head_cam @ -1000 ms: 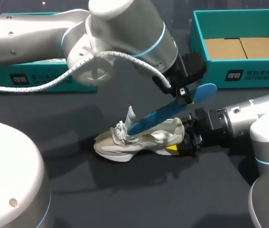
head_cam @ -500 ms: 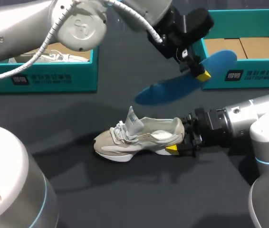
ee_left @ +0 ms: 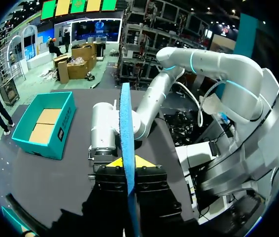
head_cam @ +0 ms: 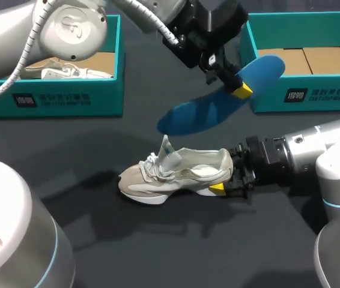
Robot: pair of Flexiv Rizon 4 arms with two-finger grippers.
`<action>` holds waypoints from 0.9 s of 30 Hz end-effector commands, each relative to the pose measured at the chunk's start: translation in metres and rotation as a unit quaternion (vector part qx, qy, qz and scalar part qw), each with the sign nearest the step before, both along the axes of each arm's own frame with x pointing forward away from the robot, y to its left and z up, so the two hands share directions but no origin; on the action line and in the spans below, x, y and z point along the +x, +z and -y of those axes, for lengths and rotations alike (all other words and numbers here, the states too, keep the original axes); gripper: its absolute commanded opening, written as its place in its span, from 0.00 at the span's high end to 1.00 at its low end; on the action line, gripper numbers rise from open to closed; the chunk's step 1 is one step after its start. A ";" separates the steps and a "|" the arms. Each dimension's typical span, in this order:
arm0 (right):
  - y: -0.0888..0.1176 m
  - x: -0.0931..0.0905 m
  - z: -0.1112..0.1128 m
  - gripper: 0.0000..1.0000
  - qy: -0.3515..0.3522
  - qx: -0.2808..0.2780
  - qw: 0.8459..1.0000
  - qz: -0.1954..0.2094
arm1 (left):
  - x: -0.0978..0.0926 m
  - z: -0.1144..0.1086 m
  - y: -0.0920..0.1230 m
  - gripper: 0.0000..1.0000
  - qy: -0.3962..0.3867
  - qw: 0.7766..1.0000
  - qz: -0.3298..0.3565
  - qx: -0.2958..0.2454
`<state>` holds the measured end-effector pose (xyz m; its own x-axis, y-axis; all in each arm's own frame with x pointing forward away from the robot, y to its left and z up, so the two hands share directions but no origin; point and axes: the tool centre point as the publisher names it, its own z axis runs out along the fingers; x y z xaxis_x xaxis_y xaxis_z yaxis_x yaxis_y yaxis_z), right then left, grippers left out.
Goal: Take the shoe out of the shoebox, open the shoe tongue, remove and reinsert the insole, then place the shoe into the shoebox
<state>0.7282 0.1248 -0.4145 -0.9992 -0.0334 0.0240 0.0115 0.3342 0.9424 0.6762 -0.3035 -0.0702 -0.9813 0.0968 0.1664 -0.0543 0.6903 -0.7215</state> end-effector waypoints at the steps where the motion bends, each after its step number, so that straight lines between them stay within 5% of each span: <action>1: -0.002 -0.001 -0.002 1.00 0.000 -0.002 1.000 -0.001 | -0.020 -0.025 0.016 1.00 0.018 0.997 0.002 -0.081; 5: -0.002 -0.001 -0.002 1.00 0.000 -0.002 1.000 -0.001 | -0.027 -0.035 0.056 1.00 0.050 0.990 0.013 -0.129; 20: -0.002 -0.001 -0.002 1.00 0.000 -0.002 1.000 -0.001 | -0.024 -0.044 0.048 1.00 0.060 0.987 -0.025 -0.146; 27: -0.002 -0.001 -0.002 1.00 0.000 -0.002 1.000 -0.001 | -0.035 -0.079 0.097 1.00 0.079 0.973 -0.022 -0.214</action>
<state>0.7281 0.1248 -0.4145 -0.9992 -0.0334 0.0240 0.0115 0.3342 0.9424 0.6578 -0.2543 0.0173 -0.9780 0.0346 0.2055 -0.1799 0.3580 -0.9162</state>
